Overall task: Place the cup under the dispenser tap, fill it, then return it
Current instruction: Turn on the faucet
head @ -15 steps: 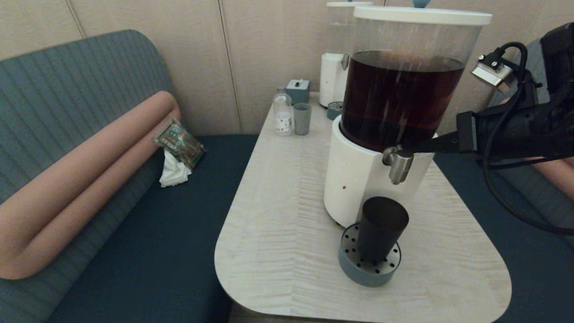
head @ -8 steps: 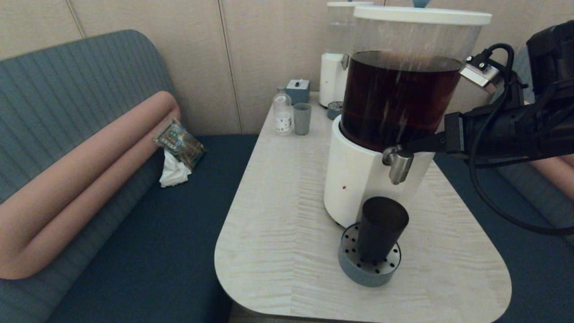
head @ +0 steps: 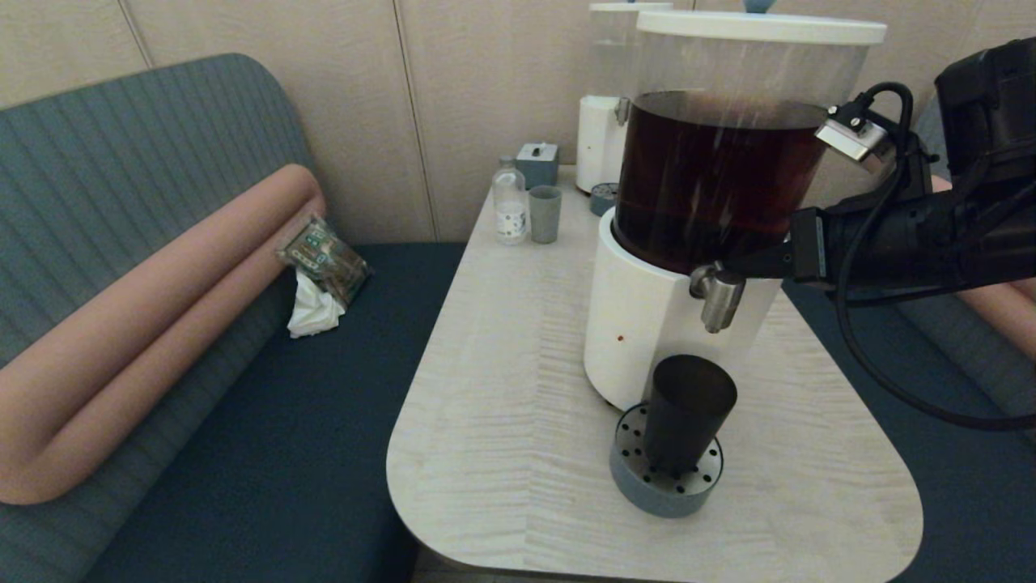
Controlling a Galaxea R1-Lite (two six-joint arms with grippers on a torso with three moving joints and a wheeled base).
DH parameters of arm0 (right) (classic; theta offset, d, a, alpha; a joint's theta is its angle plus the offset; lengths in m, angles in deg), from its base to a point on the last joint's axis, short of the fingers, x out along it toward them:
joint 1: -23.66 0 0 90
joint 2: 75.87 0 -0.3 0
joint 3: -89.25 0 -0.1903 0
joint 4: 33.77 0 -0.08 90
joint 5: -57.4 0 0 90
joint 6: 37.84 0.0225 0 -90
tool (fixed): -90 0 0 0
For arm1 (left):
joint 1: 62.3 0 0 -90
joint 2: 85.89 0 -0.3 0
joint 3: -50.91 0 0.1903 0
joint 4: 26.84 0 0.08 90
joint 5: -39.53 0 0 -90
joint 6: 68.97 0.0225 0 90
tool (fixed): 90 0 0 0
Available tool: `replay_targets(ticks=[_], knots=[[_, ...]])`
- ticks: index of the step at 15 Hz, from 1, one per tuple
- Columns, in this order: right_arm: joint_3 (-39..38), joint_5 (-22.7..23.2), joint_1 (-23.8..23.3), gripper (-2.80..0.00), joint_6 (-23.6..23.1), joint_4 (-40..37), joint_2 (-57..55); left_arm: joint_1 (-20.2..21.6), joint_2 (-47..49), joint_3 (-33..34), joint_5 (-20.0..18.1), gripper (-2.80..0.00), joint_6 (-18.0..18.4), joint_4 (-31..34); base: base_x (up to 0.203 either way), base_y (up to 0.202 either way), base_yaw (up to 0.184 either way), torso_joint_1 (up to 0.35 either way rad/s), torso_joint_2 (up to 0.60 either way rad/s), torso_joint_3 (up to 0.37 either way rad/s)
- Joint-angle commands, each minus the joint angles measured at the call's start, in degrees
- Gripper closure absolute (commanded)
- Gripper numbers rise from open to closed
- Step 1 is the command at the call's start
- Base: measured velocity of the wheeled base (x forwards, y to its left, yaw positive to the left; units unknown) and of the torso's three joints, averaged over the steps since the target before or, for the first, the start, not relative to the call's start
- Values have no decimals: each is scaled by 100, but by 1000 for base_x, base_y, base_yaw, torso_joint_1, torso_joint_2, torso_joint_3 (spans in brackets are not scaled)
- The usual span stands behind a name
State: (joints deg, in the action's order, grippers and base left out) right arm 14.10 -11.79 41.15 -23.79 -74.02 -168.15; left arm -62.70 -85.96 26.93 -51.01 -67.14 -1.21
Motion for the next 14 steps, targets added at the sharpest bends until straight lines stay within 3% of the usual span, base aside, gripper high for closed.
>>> replay_targets(ticks=[1,14], knots=[[8,28,97,0,1,1,17,-4,7,1,2,0,2,3,0,0,0,0,0,0],[-89,-59,624,0,-69,-15,70,-3,7,1,2,0,2,3,0,0,0,0,0,0]])
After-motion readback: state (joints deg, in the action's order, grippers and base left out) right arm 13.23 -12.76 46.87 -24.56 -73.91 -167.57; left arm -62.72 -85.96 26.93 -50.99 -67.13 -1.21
